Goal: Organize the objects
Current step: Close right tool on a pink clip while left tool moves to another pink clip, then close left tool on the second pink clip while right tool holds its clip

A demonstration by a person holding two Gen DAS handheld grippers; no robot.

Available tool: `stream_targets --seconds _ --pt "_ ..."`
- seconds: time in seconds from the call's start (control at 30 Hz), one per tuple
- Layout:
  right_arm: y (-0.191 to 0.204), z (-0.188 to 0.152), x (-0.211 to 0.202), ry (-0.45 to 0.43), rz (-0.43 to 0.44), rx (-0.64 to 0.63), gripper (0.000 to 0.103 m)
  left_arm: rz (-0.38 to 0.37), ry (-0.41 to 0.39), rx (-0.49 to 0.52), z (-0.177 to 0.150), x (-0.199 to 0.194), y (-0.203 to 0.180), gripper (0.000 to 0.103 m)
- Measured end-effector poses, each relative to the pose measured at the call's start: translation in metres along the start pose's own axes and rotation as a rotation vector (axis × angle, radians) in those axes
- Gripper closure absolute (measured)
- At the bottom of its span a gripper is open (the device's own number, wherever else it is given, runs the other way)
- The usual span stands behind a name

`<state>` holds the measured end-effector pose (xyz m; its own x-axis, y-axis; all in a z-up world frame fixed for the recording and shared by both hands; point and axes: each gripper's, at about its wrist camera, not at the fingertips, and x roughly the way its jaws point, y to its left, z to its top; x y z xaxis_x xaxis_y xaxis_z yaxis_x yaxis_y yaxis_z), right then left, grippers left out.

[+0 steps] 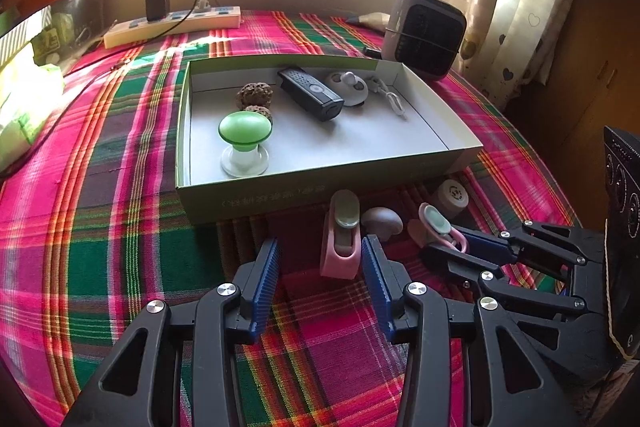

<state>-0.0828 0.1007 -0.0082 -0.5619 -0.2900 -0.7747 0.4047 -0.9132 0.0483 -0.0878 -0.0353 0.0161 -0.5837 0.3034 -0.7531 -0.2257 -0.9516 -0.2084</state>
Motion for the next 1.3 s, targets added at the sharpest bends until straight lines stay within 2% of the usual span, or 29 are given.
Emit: stream_targets --seconds 0.77,1.03,1.3 --pt "-0.003 0.002 0.0 -0.001 0.008 0.009 0.084 0.067 0.019 0.06 0.011 0.018 -0.005 0.062" --pt "-0.004 0.003 0.0 0.0 0.005 0.01 0.084 0.122 0.012 0.103 0.011 0.021 -0.013 0.063" --pt "-0.002 0.006 0.003 0.002 -0.01 0.004 0.084 0.138 0.009 0.094 0.012 0.022 -0.012 0.071"
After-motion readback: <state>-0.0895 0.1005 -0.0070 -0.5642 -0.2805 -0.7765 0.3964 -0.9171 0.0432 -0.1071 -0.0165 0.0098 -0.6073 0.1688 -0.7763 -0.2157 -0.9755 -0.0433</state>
